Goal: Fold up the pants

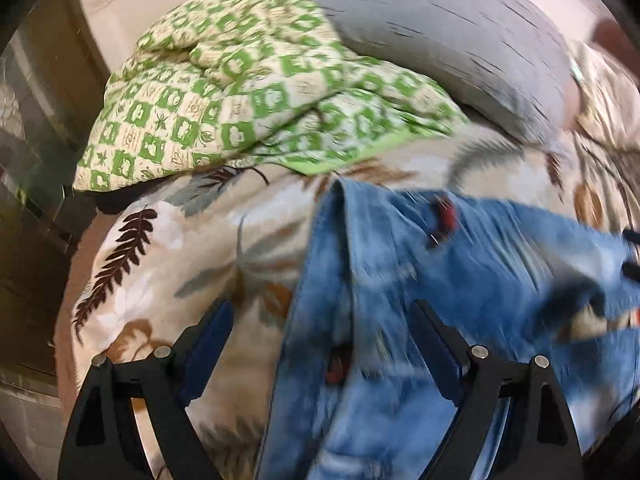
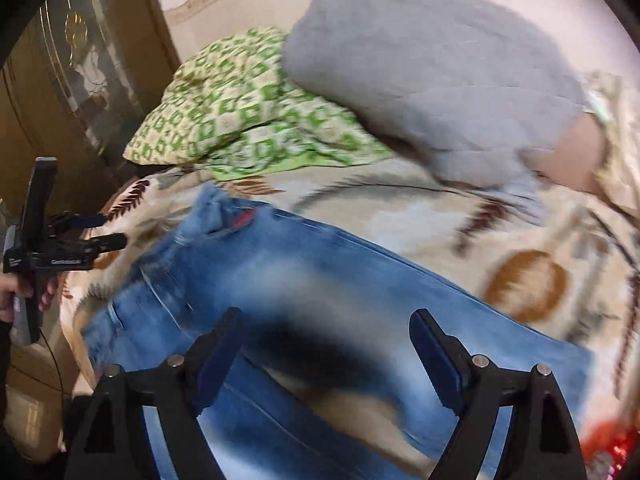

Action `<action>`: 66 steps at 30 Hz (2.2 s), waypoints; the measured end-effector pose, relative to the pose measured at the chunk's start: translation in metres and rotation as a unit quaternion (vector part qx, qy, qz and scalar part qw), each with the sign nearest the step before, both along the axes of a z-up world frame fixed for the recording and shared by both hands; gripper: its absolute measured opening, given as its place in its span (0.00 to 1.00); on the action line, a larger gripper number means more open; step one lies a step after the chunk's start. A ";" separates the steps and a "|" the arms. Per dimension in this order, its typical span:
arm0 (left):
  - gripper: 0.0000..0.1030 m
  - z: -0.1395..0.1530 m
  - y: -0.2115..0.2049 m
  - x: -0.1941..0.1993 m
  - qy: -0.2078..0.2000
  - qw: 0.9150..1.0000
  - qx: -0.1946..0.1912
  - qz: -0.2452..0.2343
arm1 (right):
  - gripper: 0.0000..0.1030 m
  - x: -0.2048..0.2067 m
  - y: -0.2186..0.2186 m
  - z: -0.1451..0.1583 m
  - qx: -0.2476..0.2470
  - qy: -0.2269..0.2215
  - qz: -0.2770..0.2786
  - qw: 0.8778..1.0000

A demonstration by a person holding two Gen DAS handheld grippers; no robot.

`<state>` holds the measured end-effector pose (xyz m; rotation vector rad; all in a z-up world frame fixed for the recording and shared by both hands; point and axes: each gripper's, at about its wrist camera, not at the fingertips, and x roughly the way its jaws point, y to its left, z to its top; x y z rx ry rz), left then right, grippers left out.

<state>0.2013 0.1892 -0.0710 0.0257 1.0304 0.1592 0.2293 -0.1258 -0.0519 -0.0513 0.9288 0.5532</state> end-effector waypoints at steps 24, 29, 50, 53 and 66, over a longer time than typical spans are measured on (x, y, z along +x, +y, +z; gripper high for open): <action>0.20 -0.043 0.042 0.120 -0.008 0.990 -0.140 -0.001 | 0.14 0.090 0.183 -0.075 0.077 0.054 0.015 0.995; 0.49 -0.065 0.052 0.133 0.050 0.990 -0.130 0.016 | 0.14 0.104 0.194 -0.077 0.057 0.066 -0.005 0.996; 0.82 -0.041 0.043 -0.121 0.096 0.991 -0.044 -0.084 | 0.76 -0.121 0.081 -0.057 -0.002 0.083 0.139 0.987; 0.82 -0.042 0.049 -0.144 0.094 0.991 -0.056 -0.074 | 0.76 -0.160 0.122 -0.063 -0.001 0.077 0.200 0.977; 0.27 -0.061 0.067 -0.143 0.089 0.984 -0.114 -0.102 | 0.20 -0.177 0.211 -0.094 -0.065 0.056 0.233 0.969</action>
